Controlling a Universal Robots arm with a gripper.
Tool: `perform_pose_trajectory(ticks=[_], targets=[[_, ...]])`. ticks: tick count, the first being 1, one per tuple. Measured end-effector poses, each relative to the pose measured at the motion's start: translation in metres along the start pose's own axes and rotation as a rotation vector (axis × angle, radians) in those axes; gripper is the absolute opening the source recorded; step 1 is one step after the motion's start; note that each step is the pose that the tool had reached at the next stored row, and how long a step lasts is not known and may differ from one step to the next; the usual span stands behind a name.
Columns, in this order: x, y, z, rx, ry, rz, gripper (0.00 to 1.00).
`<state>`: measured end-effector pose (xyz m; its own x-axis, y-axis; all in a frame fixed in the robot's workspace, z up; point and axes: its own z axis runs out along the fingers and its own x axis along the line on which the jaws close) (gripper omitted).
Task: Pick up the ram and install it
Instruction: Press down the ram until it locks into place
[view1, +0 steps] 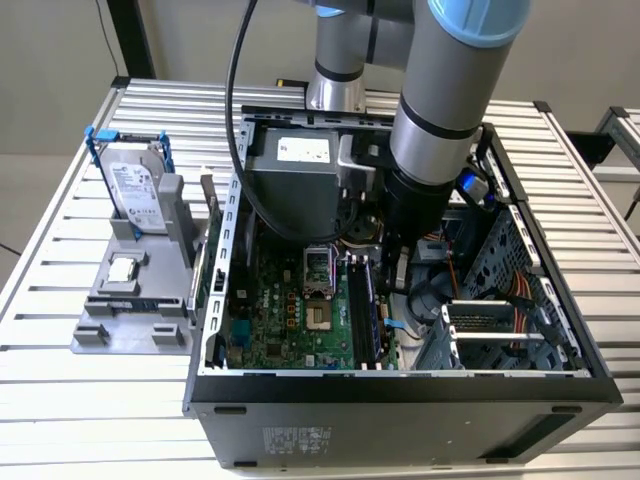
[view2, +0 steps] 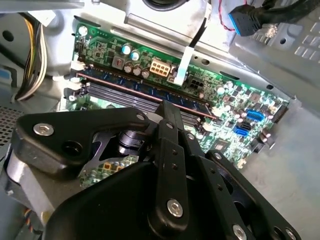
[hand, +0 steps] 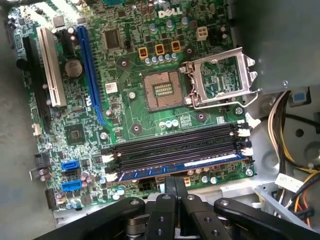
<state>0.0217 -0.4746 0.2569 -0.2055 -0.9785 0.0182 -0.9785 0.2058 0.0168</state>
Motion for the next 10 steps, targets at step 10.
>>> perform_pose_trajectory(ticks=[10], targets=[[-0.0014,0.001,0.0013,0.0011,0.001,-0.064,0.0]])
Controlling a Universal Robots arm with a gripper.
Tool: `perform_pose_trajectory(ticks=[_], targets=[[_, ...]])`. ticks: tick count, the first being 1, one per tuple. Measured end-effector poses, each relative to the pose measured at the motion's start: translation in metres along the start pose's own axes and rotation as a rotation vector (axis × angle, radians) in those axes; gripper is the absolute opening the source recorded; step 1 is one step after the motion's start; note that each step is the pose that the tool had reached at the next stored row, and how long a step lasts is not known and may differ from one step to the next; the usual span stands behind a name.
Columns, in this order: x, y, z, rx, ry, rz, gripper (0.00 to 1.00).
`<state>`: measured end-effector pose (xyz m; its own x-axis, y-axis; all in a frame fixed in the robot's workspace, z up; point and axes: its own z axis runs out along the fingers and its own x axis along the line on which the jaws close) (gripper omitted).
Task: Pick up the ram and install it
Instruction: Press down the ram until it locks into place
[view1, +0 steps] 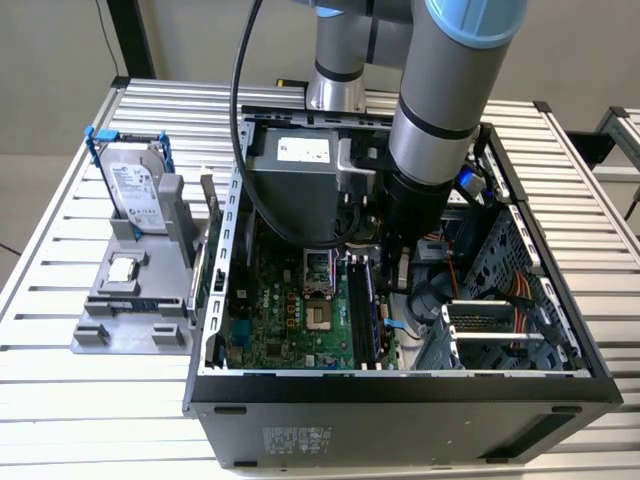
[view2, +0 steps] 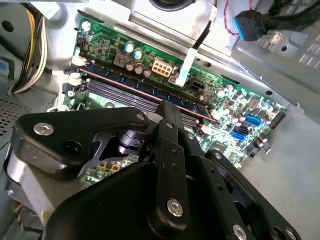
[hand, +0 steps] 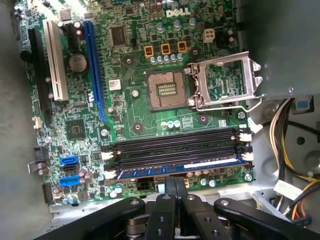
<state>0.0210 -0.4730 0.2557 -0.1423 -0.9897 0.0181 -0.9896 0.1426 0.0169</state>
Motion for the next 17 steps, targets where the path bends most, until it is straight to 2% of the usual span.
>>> perform_pose_trajectory(ticks=[5,11,17], targets=[[-0.0043,0.0014,0.0008,0.0007,0.0005,-0.039,0.0],[-0.0132,0.0026,0.0034,0.0012,0.0011,-0.068,0.0],[-0.0145,0.0016,0.0054,0.0019,0.0015,-0.105,0.0]])
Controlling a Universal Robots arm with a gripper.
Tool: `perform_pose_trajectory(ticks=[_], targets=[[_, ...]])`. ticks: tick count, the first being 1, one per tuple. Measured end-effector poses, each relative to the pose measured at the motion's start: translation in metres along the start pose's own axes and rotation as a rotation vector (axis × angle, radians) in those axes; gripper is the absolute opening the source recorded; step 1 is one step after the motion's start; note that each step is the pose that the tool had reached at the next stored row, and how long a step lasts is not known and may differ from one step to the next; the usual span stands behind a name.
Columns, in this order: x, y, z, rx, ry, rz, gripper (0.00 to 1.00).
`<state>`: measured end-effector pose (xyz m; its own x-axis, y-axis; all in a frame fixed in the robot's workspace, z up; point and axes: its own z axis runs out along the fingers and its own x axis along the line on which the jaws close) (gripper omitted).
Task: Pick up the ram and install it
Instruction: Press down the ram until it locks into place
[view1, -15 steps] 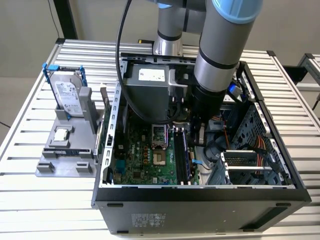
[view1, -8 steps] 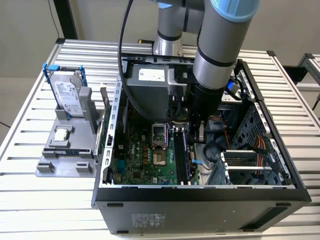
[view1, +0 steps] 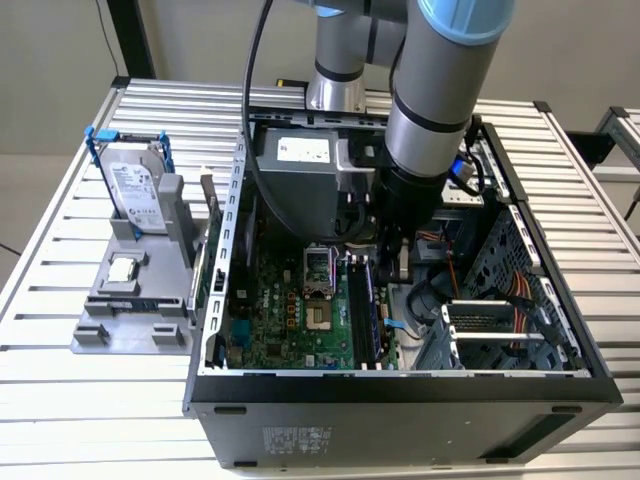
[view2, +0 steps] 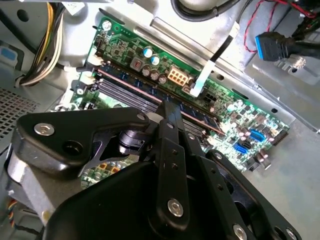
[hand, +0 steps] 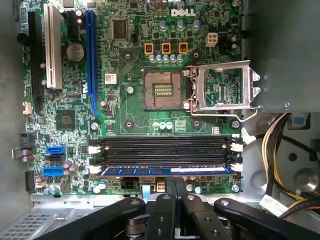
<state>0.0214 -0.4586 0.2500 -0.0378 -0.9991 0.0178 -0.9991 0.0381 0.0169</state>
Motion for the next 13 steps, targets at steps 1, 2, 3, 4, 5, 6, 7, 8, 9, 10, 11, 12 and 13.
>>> perform_pose_trajectory(ticks=[1,2,3,4,5,6,7,8,9,10,11,12,13], targets=[[-0.0001,-0.0003,0.0003,0.0,0.0002,-0.004,0.0],[-0.0002,-0.0007,0.0005,-0.0001,0.0006,-0.008,0.0],[-0.0002,-0.0012,0.0009,-0.0002,0.0004,-0.012,0.0],[-0.0003,-0.0015,0.0013,-0.0003,0.0005,-0.015,0.0],[-0.0003,-0.0015,0.0014,-0.0003,0.0005,-0.016,0.0],[-0.0002,-0.0015,0.0014,-0.0004,0.0007,-0.016,0.0],[-0.0002,-0.0015,0.0014,-0.0004,0.0007,-0.016,0.0],[-0.0003,-0.0016,0.0014,-0.0003,0.0006,-0.016,0.0],[-0.0003,-0.0016,0.0014,-0.0004,0.0006,-0.016,0.0],[-0.0003,-0.0016,0.0016,-0.0003,0.0005,-0.016,0.0],[-0.0004,-0.0016,0.0023,-0.0003,0.0001,-0.016,0.0],[-0.0004,-0.0016,0.0032,-0.0003,0.0002,-0.016,0.0],[-0.0003,-0.0016,0.0044,-0.0003,0.0005,-0.016,0.0]])
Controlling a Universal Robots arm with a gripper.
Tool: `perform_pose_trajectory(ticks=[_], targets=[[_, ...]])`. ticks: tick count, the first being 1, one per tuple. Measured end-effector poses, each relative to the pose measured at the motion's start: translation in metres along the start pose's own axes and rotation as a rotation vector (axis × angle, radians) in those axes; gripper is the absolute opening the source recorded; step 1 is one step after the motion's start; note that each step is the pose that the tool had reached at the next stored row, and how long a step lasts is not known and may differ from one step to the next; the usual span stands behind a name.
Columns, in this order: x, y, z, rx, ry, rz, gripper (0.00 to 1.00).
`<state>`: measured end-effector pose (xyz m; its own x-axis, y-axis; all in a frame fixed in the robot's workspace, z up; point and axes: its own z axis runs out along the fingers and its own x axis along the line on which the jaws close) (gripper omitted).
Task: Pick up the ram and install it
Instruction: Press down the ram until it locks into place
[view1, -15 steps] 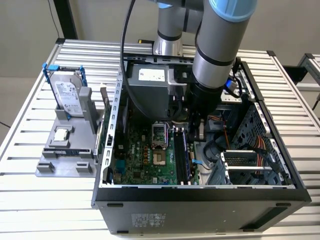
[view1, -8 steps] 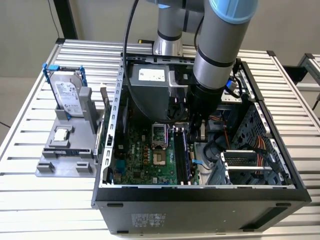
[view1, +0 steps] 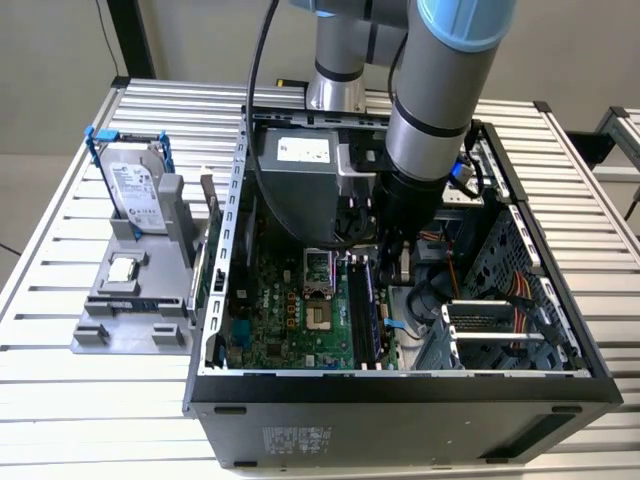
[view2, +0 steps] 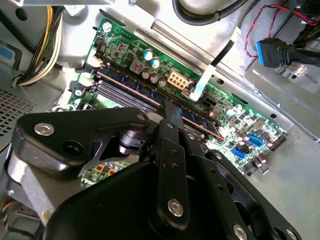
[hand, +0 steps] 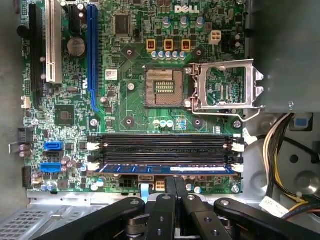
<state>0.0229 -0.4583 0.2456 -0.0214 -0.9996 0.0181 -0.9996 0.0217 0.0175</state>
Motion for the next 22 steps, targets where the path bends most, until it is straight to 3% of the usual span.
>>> perform_pose_trajectory(ticks=[3,22], targets=[[-0.0001,-0.0001,0.0053,0.0,-0.0002,0.0,0.0],[-0.0003,-0.0004,0.0238,-0.0039,0.0058,0.008,0.0]])
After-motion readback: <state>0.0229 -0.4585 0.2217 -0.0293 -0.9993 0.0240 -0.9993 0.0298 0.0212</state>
